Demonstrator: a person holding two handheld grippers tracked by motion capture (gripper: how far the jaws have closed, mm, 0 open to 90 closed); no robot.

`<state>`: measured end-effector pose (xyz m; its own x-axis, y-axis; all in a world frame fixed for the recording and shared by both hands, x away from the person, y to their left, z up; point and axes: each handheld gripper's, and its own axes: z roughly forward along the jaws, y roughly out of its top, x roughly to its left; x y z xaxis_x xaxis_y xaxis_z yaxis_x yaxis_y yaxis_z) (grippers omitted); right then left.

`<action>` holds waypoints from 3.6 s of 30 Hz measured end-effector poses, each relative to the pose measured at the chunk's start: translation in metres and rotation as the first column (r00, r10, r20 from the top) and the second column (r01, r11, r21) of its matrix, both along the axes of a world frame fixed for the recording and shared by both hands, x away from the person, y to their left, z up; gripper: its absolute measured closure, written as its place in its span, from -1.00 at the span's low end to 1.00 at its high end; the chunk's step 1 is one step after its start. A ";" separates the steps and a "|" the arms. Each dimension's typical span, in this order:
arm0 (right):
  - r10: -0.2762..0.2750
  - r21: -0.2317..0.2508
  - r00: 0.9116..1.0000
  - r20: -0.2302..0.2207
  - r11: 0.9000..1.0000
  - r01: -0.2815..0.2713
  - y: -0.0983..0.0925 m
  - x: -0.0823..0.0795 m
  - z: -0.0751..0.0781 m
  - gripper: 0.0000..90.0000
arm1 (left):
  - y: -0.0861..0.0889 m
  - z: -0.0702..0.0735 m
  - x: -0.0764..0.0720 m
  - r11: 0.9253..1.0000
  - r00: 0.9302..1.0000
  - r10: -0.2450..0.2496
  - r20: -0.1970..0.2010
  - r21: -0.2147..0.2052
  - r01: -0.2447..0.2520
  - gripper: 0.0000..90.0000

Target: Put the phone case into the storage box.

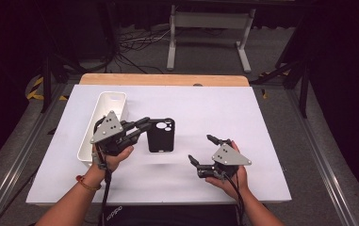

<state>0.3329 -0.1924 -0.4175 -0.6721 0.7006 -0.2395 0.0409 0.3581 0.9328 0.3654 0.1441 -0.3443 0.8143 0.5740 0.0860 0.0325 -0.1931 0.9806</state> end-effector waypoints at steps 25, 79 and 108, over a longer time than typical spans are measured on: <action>-0.010 0.005 0.999 -0.045 1.000 0.010 -0.001 0.004 -0.002 -0.73 | 0.044 0.028 -0.001 1.000 0.998 0.026 0.051 -0.011 -0.025 0.82; -0.014 -0.039 0.998 -0.058 0.999 0.012 0.001 0.009 -0.010 -0.71 | 0.128 0.033 0.027 0.987 0.983 0.154 0.098 -0.056 -0.149 0.82; -0.020 -0.041 0.997 -0.069 0.999 0.017 0.001 0.012 -0.009 -0.71 | 0.152 0.030 0.059 0.981 0.977 0.192 0.088 -0.033 -0.189 0.82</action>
